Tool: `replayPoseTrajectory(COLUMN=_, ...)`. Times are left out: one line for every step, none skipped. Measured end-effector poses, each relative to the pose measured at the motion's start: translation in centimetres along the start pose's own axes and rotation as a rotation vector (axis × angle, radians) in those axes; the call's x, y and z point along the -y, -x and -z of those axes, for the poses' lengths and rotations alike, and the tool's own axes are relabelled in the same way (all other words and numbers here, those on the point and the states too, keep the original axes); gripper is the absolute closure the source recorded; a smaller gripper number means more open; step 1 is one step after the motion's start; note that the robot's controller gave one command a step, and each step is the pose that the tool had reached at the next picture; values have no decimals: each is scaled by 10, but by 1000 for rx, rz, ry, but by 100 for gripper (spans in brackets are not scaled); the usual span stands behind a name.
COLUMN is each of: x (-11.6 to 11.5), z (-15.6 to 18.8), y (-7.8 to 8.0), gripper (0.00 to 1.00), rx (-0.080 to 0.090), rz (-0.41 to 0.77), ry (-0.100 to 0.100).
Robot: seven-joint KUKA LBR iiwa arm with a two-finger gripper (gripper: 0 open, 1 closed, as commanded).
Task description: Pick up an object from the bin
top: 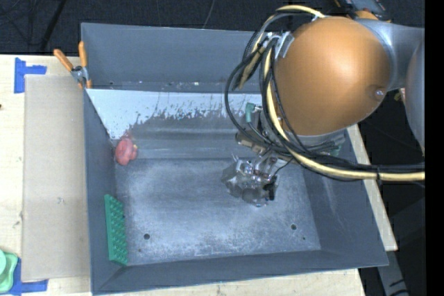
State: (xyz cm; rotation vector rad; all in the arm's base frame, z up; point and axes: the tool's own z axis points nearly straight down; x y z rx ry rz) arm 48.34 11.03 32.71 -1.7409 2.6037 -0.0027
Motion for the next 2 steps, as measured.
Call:
replayPoseTrajectory(x=0, z=-5, y=-2, gripper=100, rx=-5, rz=-6, ry=8)
replayPoseTrajectory(x=0, z=-5, y=-2, gripper=100, rx=-6, rz=-7, ry=8)
